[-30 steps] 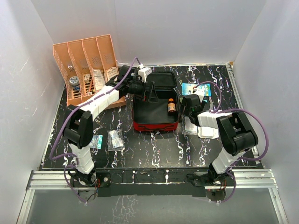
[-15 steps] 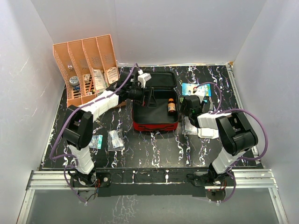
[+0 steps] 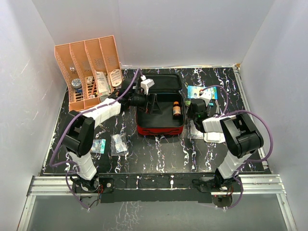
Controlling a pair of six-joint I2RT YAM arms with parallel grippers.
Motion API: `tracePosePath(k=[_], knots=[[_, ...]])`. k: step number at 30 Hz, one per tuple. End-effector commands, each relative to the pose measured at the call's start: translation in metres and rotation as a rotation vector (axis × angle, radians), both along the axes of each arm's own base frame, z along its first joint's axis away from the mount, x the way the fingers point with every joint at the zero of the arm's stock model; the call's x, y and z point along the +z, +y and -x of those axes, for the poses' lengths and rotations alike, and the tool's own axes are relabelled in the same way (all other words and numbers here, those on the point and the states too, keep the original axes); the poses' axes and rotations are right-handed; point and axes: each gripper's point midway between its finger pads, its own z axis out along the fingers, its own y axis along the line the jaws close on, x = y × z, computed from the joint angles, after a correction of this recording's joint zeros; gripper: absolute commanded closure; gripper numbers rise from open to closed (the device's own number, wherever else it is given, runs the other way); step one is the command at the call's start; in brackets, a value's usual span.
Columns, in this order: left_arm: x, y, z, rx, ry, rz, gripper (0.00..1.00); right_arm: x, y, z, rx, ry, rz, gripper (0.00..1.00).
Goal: Organize the medicine kit
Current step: Pick up the pill bottle at the center of the board.
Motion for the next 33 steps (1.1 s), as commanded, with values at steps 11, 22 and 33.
tracePosePath(k=[11,22,33], knots=[[0.052,0.000,-0.014,0.019,-0.106,0.031,0.01,0.065,0.000,-0.012,-0.004,-0.113,0.057,1.00],[0.090,0.015,-0.032,0.119,-0.149,-0.072,0.01,0.155,0.000,0.000,-0.003,-0.102,0.037,1.00],[0.112,0.065,-0.051,0.253,-0.265,-0.295,0.01,0.215,0.076,-0.012,0.190,0.018,-0.080,1.00]])
